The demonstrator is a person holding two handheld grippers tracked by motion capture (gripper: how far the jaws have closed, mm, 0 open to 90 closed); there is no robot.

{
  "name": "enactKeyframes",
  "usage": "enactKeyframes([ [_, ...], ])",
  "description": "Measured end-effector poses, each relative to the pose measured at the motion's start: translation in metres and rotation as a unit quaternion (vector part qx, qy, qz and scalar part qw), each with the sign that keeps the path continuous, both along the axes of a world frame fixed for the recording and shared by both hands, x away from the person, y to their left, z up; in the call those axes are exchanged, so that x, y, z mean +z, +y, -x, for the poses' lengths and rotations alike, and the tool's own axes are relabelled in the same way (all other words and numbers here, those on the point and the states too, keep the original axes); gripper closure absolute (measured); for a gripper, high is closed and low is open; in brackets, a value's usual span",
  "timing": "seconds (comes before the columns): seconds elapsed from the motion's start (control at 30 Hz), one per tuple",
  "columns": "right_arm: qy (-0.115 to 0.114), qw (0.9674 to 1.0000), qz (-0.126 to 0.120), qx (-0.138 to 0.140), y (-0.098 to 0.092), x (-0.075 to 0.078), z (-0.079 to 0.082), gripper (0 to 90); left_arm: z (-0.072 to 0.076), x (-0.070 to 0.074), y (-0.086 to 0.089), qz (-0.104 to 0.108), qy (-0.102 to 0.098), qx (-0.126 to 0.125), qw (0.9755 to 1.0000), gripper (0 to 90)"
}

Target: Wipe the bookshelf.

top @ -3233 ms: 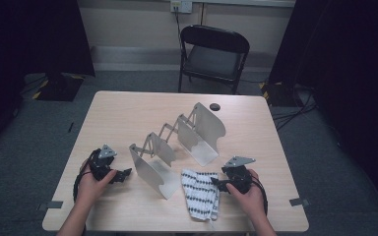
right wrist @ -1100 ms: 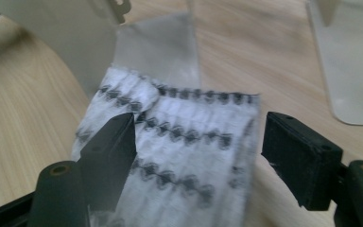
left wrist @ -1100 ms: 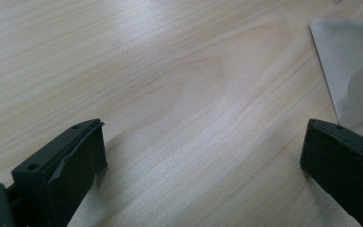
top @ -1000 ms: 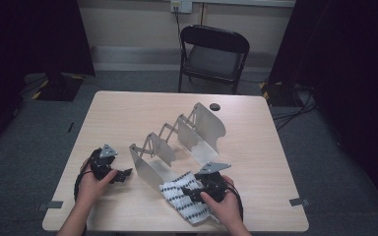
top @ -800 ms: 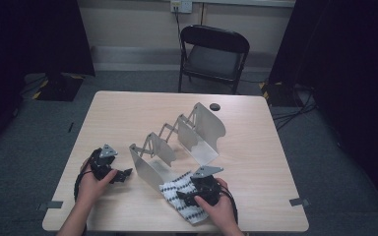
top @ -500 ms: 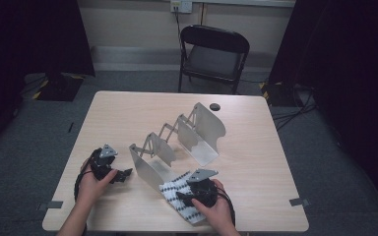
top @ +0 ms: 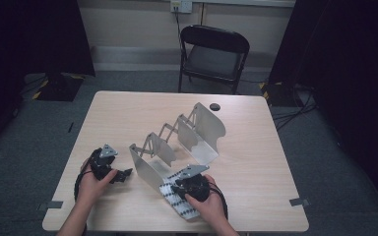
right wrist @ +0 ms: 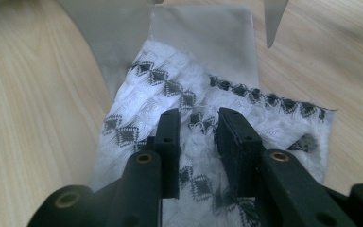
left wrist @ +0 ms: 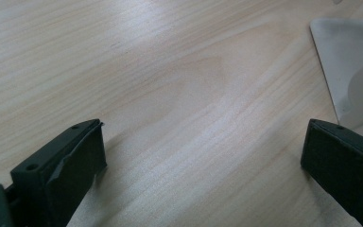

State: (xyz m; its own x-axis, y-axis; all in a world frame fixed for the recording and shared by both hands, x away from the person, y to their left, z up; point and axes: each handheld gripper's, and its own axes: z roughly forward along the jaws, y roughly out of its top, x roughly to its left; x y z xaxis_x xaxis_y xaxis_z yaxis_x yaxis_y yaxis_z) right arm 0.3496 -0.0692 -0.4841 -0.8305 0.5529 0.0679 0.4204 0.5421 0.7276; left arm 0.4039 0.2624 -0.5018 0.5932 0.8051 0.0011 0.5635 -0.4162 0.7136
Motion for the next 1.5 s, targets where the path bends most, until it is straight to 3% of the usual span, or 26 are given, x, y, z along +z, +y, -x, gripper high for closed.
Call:
enactKeyframes([
  [0.1,-0.008,0.9999,0.009,-0.005,0.002,0.001,0.002,59.6,0.000,0.000,0.000,0.000,-0.001,0.000,1.0000,0.2],
  [0.2,0.004,0.9998,-0.003,-0.021,-0.004,0.002,0.002,42.6,0.000,0.000,0.000,0.000,0.000,0.000,1.0000,0.1],
  [0.3,-0.003,0.9992,-0.010,-0.038,-0.010,0.005,0.002,28.5,0.000,0.000,0.000,0.000,-0.001,0.000,1.0000,0.1],
  [0.37,-0.005,0.9985,-0.023,-0.049,-0.015,0.007,0.001,23.5,0.000,0.000,0.000,0.000,-0.001,0.001,1.0000,0.1],
  [0.63,0.001,0.9987,-0.005,-0.051,-0.015,-0.010,0.000,16.6,0.000,0.000,0.000,0.000,-0.001,0.000,1.0000,0.1],
  [0.77,-0.001,0.9989,0.011,-0.047,-0.010,-0.009,0.002,24.1,0.000,0.000,0.000,0.000,-0.001,0.000,1.0000,0.1],
  [0.93,-0.001,0.9992,0.007,-0.040,-0.010,-0.008,0.002,36.5,0.000,0.000,0.000,0.000,-0.001,0.000,1.0000,0.1],
  [0.97,-0.002,0.9994,0.007,-0.033,-0.010,-0.007,0.003,50.1,0.000,0.000,0.000,0.000,-0.001,0.000,1.0000,0.1],
  [1.13,-0.010,0.9998,0.016,-0.011,-0.005,-0.004,0.004,63.8,0.000,0.000,0.000,0.000,-0.001,0.000,1.0000,0.1],
  [1.3,-0.012,0.9999,0.003,0.010,-0.004,-0.001,0.002,71.6,0.000,0.000,0.000,0.000,-0.001,0.001,1.0000,0.1],
  [1.5,-0.008,0.9997,-0.017,0.013,-0.002,0.004,-0.003,73.0,0.000,0.000,0.000,0.000,-0.001,0.000,1.0000,0.1],
])
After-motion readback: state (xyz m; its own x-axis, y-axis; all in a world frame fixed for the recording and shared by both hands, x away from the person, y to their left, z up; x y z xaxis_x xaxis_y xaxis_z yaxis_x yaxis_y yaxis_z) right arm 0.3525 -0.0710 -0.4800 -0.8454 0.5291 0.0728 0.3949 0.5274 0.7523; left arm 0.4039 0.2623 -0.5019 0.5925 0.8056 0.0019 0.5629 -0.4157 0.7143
